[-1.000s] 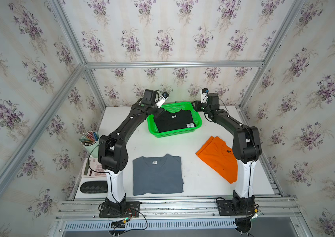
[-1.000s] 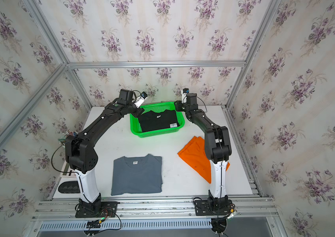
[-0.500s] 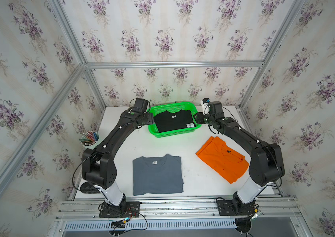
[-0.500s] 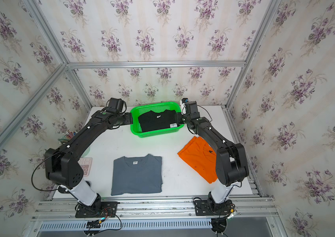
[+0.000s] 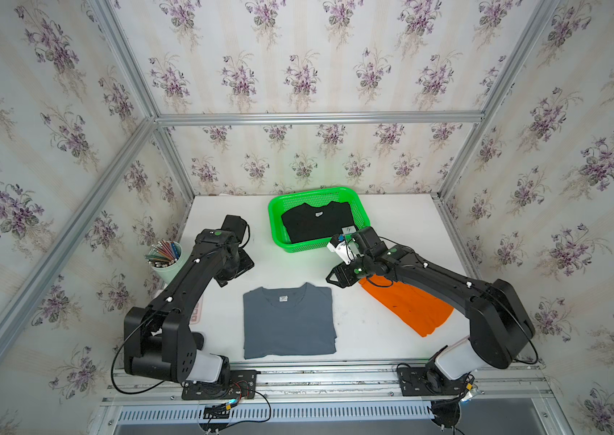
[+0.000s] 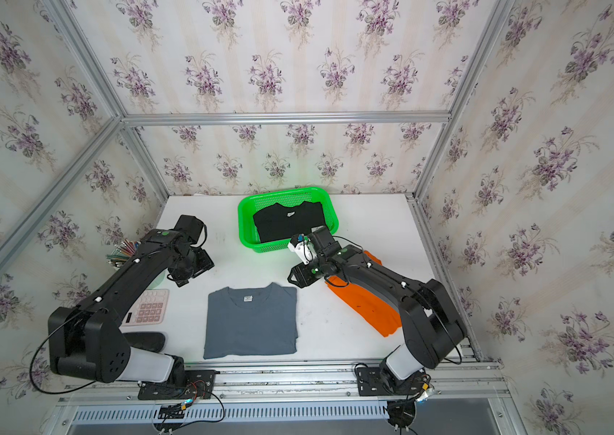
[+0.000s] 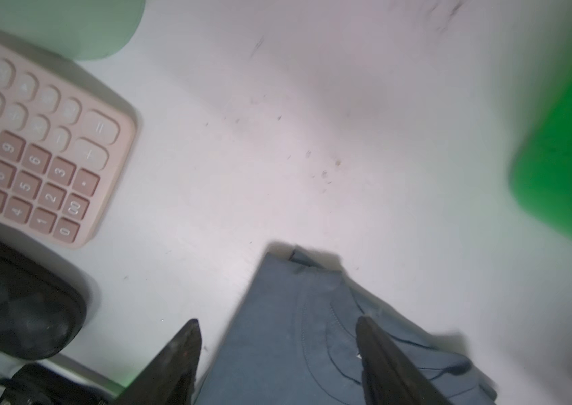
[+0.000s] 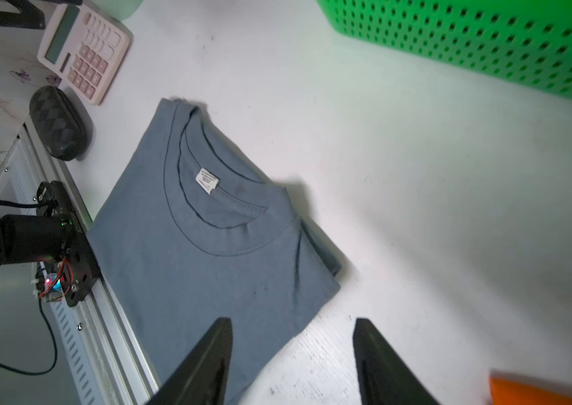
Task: Put the folded t-shirts into the basket
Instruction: Pick up the T-shirt from the center of the board.
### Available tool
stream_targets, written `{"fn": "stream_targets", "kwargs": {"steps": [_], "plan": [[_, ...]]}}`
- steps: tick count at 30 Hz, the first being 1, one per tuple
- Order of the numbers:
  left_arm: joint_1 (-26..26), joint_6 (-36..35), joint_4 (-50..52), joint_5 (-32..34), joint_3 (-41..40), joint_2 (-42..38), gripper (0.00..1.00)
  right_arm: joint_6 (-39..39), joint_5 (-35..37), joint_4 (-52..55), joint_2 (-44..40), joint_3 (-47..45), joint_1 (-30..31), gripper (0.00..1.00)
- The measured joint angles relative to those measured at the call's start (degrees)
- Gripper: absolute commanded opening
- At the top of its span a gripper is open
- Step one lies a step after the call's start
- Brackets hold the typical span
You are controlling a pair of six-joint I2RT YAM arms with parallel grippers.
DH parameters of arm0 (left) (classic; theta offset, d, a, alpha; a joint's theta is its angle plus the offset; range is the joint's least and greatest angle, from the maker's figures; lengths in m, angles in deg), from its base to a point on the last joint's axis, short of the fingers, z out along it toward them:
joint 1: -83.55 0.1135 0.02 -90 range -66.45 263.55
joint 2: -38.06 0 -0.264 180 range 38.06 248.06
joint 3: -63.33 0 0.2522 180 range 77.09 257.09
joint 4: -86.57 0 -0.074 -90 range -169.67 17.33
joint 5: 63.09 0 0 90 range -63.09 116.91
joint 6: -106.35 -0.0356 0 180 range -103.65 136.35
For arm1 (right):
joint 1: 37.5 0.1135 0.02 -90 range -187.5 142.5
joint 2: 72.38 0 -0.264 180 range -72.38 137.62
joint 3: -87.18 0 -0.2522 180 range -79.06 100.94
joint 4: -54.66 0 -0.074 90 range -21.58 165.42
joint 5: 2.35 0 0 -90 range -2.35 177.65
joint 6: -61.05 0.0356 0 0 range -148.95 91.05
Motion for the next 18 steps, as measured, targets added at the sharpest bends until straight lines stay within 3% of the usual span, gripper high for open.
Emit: {"fn": "stream_targets", "kwargs": {"steps": [13, 17, 18], "plan": [[0.1, 6.4, 4.9, -9.7, -5.8, 2.8, 0.73, 4.7, -5.9, 2.4, 10.4, -3.3, 0.2, 0.61], [0.1, 9.3, 4.5, -10.5, -7.0, 2.5, 0.73, 5.1, -10.4, -0.6, 13.6, -3.3, 0.2, 0.53], [0.1, 10.3, 4.4, -10.9, -7.3, 2.5, 0.73, 5.3, -12.8, -2.5, 14.8, -3.3, 0.1, 0.45]]}}
